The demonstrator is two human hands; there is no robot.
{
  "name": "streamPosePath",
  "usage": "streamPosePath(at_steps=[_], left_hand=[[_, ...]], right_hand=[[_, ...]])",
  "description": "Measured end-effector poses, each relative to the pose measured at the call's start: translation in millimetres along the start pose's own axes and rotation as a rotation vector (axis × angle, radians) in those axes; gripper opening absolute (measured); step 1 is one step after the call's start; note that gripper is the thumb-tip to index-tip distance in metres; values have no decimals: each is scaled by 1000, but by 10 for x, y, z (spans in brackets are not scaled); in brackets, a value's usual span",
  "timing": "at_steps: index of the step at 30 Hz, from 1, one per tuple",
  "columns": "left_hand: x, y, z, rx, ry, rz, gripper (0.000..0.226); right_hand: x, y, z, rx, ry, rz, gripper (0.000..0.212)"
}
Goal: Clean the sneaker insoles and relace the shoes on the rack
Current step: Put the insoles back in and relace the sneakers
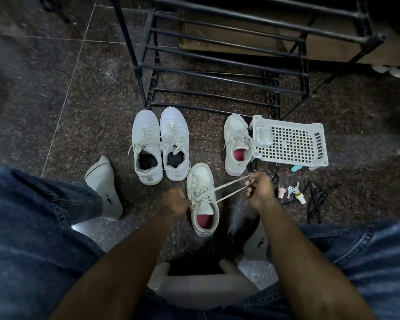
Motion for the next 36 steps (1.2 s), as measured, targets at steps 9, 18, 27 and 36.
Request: streamPosePath(at_steps=[9, 18, 27, 36], left_hand=[[1, 49, -4, -83, 227, -72, 35], [45, 68, -131, 218, 282, 492, 24], [29, -277, -203, -91, -160, 184, 12], [104, -363, -175, -223, -268, -85, 30]], right_hand=[[-290, 36, 6, 215, 431, 196, 19], [158, -125, -12, 215, 418, 1327, 41], [561, -482, 2, -296, 550, 1566, 35], [663, -511, -201, -323, 485, 1220, 20]])
Point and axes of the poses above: each hand's wrist, its own z-axis away from the middle knuckle, its own y-axis out of the back of the hand, x = y × z, the point moved 2 cm from there along -z, towards the middle knuckle, and after that the axes turned 6 degrees about -y, right-handed, at the moved point
